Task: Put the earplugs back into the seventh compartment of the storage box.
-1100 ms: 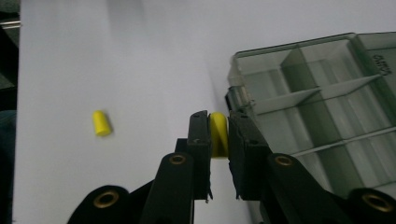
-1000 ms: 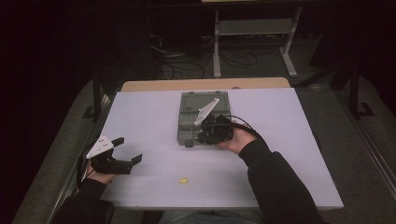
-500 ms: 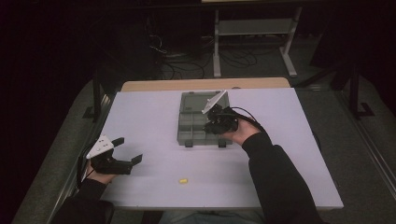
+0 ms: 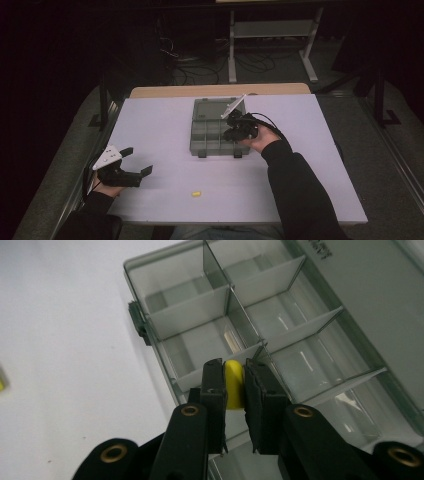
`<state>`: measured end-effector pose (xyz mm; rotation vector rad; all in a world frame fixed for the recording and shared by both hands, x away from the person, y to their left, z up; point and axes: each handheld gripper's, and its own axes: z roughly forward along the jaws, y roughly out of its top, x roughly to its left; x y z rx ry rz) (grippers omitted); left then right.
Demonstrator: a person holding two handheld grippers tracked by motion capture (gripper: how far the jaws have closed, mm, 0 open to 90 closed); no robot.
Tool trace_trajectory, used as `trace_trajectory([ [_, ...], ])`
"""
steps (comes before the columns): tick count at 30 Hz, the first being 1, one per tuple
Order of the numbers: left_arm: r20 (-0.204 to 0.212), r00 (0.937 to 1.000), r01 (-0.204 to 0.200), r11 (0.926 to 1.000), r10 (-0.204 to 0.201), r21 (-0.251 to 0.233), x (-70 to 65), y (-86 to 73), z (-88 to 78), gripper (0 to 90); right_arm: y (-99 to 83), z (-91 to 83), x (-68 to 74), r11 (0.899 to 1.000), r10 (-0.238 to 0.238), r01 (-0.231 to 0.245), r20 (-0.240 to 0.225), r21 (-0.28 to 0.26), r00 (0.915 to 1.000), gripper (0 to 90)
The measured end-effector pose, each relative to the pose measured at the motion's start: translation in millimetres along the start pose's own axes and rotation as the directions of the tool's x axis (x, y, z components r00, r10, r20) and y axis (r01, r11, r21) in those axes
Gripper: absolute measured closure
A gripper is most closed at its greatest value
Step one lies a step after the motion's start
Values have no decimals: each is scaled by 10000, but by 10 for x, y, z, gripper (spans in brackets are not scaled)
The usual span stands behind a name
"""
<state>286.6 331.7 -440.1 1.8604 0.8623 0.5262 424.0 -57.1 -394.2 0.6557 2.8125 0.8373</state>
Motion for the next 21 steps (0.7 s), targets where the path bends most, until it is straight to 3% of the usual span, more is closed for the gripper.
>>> trace_trajectory([
  [12, 45, 10000, -17, 10000, 17, 28, -2, -1, 2, 0, -18, 235, -41, 9970, 161, -149, -154, 762, 9998, 775],
  [20, 49, 10000, -30, 10000, 30, 50, -4, 0, 4, 0, -15, 147, -8, 9987, 30, -28, -36, 513, 10000, 419],
  [21, 56, 10000, -18, 10000, 18, 61, -3, -1, 5, 0, -15, 147, -8, 9987, 30, -28, -36, 513, 10000, 419],
])
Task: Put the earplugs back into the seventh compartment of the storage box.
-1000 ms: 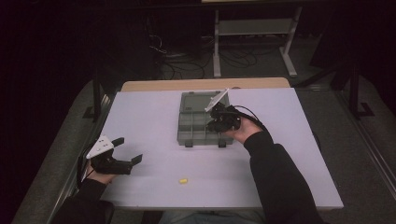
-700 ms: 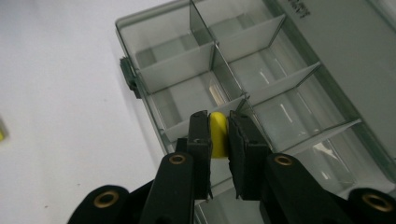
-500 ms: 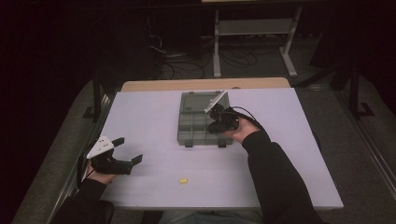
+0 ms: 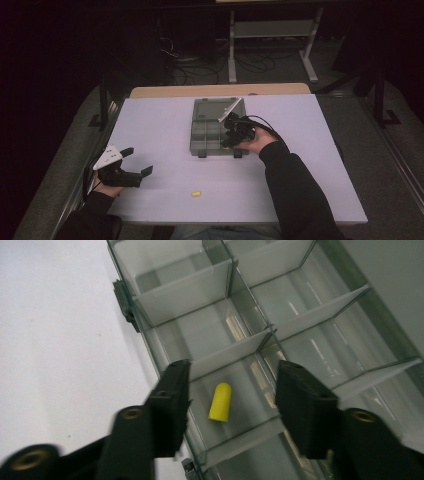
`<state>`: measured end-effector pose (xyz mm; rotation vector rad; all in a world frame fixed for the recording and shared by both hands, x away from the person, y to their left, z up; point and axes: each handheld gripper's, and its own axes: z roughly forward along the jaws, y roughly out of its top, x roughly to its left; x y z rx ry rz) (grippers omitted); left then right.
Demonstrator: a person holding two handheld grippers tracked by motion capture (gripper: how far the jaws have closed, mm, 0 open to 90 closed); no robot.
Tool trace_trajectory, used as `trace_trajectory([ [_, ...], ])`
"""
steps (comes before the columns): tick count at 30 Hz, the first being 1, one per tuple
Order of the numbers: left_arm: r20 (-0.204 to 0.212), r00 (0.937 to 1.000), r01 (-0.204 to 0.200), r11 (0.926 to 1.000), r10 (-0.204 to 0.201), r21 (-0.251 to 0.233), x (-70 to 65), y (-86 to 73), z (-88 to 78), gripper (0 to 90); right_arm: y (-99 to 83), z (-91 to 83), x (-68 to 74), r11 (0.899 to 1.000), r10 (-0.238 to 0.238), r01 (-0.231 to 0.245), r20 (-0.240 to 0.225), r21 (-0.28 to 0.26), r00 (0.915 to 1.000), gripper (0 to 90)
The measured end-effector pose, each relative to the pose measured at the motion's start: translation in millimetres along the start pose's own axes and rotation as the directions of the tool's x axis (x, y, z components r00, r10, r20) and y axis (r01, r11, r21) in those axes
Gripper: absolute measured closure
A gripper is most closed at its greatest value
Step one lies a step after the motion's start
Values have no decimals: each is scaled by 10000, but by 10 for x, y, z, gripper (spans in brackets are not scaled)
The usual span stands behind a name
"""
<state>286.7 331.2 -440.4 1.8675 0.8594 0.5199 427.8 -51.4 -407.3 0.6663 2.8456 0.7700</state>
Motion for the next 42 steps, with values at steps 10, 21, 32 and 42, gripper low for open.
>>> trace_trajectory([
  [10, 16, 10000, 11, 10000, -11, -5, -1, 1, 2, 0, 50, -231, 162, 9971, 196, -168, 365, -746, 9991, 118],
  [21, 48, 10000, 16, 10000, -16, -10, -1, 2, 5, 0, 151, -369, 468, 9924, -389, 420, 292, -1158, 9988, 0],
  [32, 57, 10000, -3, 10000, 3, 6, 0, 2, 4, 0, 235, -252, 752, 9885, -1079, 1048, -226, -1092, 9939, 0],
  [42, 118, 9999, -22, 10000, 22, 20, -9, 2, 7, 0, 255, -97, 998, 9817, -1678, 1596, -756, -1040, 9829, 0],
])
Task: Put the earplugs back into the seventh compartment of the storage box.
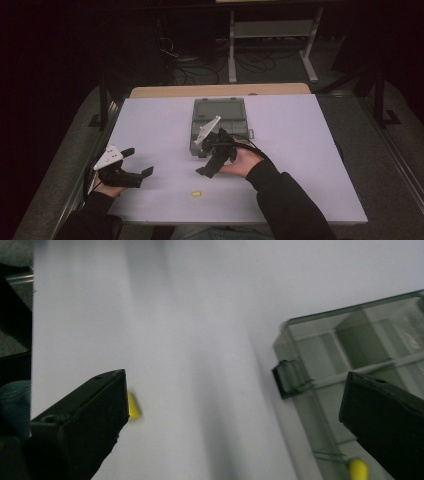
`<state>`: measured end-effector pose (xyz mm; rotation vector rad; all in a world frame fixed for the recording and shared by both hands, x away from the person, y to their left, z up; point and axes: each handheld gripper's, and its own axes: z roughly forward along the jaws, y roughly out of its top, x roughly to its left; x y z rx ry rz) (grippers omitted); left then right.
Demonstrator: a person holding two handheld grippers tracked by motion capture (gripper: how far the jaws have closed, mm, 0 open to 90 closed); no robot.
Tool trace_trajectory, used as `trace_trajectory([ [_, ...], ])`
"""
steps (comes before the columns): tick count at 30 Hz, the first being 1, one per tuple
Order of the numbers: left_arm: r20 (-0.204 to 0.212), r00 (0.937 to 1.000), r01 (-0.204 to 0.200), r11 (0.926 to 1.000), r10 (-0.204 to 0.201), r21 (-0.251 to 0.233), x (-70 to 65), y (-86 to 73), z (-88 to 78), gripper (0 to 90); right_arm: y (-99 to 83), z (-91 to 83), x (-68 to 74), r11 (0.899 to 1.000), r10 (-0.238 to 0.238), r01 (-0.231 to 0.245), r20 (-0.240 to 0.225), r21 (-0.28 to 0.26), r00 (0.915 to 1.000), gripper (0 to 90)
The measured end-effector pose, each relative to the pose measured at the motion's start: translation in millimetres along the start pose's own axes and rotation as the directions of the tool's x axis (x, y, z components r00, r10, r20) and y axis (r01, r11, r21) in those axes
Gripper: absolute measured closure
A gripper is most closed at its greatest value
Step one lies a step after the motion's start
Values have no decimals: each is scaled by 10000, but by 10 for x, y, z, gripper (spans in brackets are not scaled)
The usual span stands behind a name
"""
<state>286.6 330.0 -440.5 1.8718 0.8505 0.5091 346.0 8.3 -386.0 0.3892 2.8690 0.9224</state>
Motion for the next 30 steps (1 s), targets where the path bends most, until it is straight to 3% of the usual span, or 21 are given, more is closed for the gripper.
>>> trace_trajectory([
  [14, -50, 10000, 7, 10000, -8, -50, 0, 2, -7, 0, -28, 236, 181, 9993, -311, 323, -628, 195, 9975, 0],
  [30, -26, 10000, 1, 10000, -1, -58, -1, 3, -9, 0, -192, 464, 348, 9943, -624, 719, -1172, 786, 9911, 0],
])
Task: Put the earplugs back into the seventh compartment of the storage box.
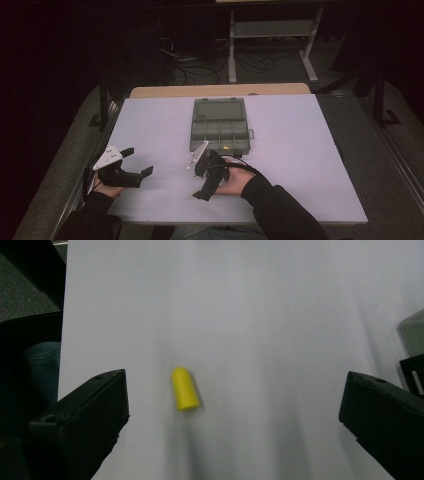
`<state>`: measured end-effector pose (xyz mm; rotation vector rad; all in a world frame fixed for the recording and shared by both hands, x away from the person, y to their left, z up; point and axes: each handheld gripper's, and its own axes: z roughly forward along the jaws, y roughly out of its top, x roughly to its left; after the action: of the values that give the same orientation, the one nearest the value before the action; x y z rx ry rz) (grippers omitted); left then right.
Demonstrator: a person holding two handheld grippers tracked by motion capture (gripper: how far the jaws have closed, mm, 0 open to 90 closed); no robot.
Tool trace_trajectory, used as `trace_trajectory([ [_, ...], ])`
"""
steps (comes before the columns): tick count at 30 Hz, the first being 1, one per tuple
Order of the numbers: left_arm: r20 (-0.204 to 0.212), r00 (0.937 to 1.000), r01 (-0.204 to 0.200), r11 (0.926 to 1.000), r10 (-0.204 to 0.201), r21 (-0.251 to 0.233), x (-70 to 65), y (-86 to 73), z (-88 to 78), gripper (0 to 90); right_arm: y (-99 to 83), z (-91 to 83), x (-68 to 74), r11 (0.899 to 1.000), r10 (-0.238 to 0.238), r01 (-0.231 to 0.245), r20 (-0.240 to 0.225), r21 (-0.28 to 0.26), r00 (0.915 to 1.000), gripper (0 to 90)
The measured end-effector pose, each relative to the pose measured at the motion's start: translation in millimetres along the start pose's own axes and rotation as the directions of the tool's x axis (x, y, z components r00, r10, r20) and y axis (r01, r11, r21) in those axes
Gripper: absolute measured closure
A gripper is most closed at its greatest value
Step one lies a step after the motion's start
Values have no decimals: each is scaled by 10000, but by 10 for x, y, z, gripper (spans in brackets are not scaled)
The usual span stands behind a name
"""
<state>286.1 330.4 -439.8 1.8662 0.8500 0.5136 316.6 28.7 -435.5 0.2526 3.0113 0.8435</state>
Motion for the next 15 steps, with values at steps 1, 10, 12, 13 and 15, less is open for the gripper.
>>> trace_trajectory([
  [1, -1, 10000, -2, 10000, 2, 5, -1, 0, 0, 0, 1, 4, 8, 10000, -36, 36, -21, -13, 10000, 0],
  [10, 8, 10000, -12, 10000, 12, -6, -6, 1, -1, 0, -14, 101, 75, 9994, -312, 317, -427, 106, 9986, 58],
  [12, 11, 10000, -17, 10000, 17, -2, -5, 1, -1, 0, -19, 112, 79, 9992, -384, 389, -540, 80, 9978, 102],
  [13, 20, 10000, -14, 10000, 14, 3, -5, 1, 0, 0, -22, 114, 80, 9990, -446, 449, -630, 39, 9970, 140],
  [15, 57, 10000, -53, 10000, 53, 49, -5, -1, 4, 0, -24, 120, 96, 9986, -528, 532, -646, 40, 9965, 193],
])
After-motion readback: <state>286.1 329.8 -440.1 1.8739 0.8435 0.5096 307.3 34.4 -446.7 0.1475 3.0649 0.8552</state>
